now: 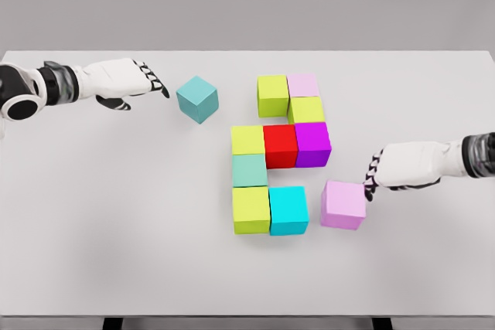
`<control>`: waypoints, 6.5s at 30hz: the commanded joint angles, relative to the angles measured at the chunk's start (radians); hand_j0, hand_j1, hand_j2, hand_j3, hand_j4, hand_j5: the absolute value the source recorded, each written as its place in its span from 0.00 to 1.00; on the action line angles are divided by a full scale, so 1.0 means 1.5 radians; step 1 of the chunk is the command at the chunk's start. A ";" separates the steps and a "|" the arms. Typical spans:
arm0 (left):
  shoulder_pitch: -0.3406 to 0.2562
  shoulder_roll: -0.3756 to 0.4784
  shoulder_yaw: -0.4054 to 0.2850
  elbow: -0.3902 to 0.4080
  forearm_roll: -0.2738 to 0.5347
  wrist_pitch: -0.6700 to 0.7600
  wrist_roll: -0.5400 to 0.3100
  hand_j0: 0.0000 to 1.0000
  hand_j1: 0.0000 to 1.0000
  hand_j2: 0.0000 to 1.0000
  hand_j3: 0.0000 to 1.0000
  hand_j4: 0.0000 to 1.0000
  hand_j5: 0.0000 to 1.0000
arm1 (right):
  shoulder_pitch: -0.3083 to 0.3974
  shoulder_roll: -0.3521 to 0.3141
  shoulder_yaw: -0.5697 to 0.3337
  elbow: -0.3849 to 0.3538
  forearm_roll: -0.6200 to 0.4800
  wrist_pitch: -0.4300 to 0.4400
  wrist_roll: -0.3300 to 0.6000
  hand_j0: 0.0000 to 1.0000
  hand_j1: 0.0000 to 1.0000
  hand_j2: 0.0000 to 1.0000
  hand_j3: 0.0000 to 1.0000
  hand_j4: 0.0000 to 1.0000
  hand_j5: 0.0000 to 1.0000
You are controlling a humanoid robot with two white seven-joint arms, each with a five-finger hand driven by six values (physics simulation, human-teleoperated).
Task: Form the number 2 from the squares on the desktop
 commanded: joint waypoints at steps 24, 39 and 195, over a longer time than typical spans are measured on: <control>0.019 -0.006 -0.006 -0.084 0.000 0.001 0.000 0.80 0.80 0.80 0.80 0.80 0.80 | 0.010 -0.048 -0.001 -0.074 -0.005 0.001 -0.003 0.59 0.59 0.59 0.59 0.59 0.59; 0.029 -0.015 -0.014 -0.130 -0.001 0.001 -0.001 0.80 0.80 0.80 0.80 0.80 0.80 | 0.011 -0.019 -0.001 -0.052 0.000 0.001 -0.001 0.59 0.59 0.59 0.59 0.59 0.59; -0.048 -0.203 0.031 0.160 0.010 0.001 -0.052 0.84 0.84 0.84 0.84 0.84 0.84 | 0.453 0.150 -0.685 0.152 -0.214 0.001 0.000 1.00 1.00 1.00 1.00 1.00 1.00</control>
